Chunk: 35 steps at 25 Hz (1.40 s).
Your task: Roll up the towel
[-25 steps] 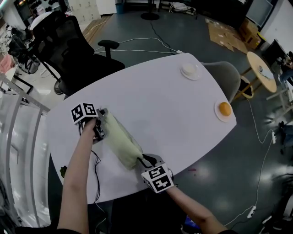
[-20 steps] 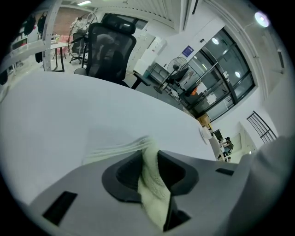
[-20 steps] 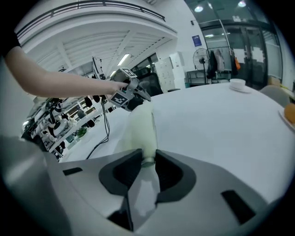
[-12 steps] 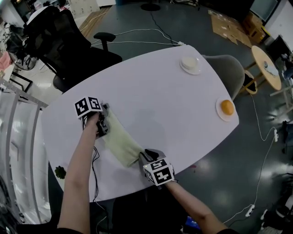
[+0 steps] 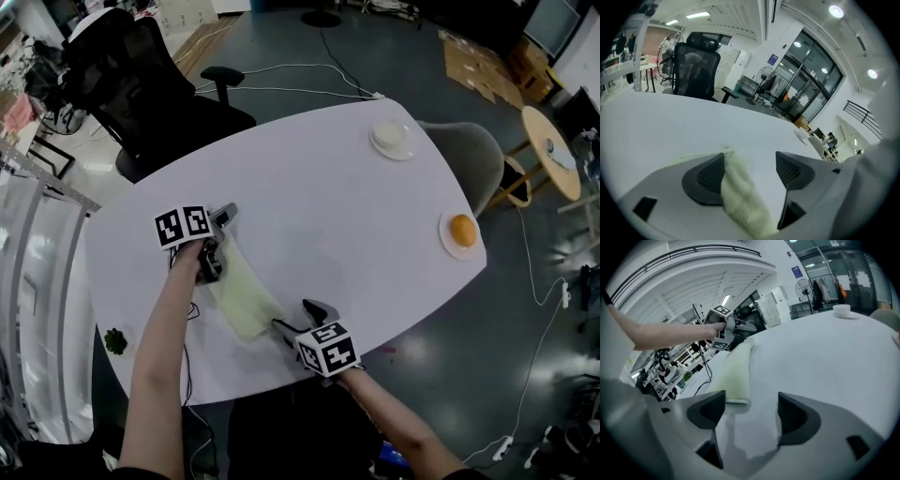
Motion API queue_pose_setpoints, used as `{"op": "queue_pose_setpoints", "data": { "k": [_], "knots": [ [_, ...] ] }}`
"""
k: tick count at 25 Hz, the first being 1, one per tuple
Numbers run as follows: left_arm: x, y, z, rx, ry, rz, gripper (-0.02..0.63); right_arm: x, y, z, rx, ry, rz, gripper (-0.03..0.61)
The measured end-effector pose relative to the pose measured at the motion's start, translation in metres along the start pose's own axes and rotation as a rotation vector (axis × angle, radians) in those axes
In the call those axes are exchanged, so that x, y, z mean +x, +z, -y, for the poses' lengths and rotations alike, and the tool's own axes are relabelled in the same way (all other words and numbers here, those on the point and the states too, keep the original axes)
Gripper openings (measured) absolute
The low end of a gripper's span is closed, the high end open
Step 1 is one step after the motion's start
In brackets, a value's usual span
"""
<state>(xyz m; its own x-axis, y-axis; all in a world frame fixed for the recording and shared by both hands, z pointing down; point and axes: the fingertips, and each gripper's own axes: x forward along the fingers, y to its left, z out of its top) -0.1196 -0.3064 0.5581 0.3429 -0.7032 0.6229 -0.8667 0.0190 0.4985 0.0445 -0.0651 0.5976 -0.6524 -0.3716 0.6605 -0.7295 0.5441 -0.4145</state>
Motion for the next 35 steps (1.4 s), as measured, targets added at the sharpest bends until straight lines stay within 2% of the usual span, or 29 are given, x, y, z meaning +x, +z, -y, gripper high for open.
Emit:
{"op": "queue_pose_setpoints", "data": {
  "k": [3, 6, 8, 9, 12, 14, 16, 21, 29, 33, 35],
  "knots": [
    [-0.015, 0.004, 0.008, -0.003, -0.033, 0.049, 0.357, -0.007, 0.004, -0.007, 0.009, 0.069, 0.015, 0.428],
    [-0.039, 0.011, 0.027, -0.038, -0.117, 0.106, 0.362, -0.015, 0.012, -0.010, -0.040, 0.101, 0.028, 0.448],
    [-0.057, 0.011, 0.042, -0.030, -0.183, 0.116, 0.362, -0.021, 0.020, -0.013, -0.091, 0.108, 0.047, 0.448],
    [-0.066, 0.008, 0.050, -0.015, -0.214, 0.107, 0.362, -0.025, 0.026, -0.016, -0.116, 0.110, 0.063, 0.439],
    [-0.097, -0.002, 0.066, 0.057, -0.272, 0.103, 0.360, -0.037, 0.041, -0.023, -0.180, 0.086, 0.119, 0.321],
    [-0.122, -0.008, 0.069, 0.125, -0.285, 0.142, 0.351, -0.043, 0.047, -0.028, -0.224, 0.055, 0.146, 0.288],
    [-0.148, -0.011, 0.068, 0.187, -0.289, 0.187, 0.311, -0.048, 0.054, -0.034, -0.243, 0.035, 0.175, 0.288],
    [-0.216, -0.020, 0.070, 0.279, -0.291, 0.260, 0.305, -0.072, 0.080, -0.063, -0.231, 0.028, 0.259, 0.302],
    [-0.311, -0.039, 0.058, 0.324, -0.298, 0.386, 0.279, -0.095, 0.123, -0.116, -0.283, 0.003, 0.373, 0.300],
    [-0.342, -0.058, 0.058, 0.325, -0.308, 0.420, 0.279, -0.112, 0.139, -0.143, -0.348, -0.003, 0.411, 0.365],
    [-0.349, -0.065, 0.056, 0.321, -0.308, 0.439, 0.278, -0.115, 0.143, -0.153, -0.382, -0.007, 0.425, 0.366]
  ]
}}
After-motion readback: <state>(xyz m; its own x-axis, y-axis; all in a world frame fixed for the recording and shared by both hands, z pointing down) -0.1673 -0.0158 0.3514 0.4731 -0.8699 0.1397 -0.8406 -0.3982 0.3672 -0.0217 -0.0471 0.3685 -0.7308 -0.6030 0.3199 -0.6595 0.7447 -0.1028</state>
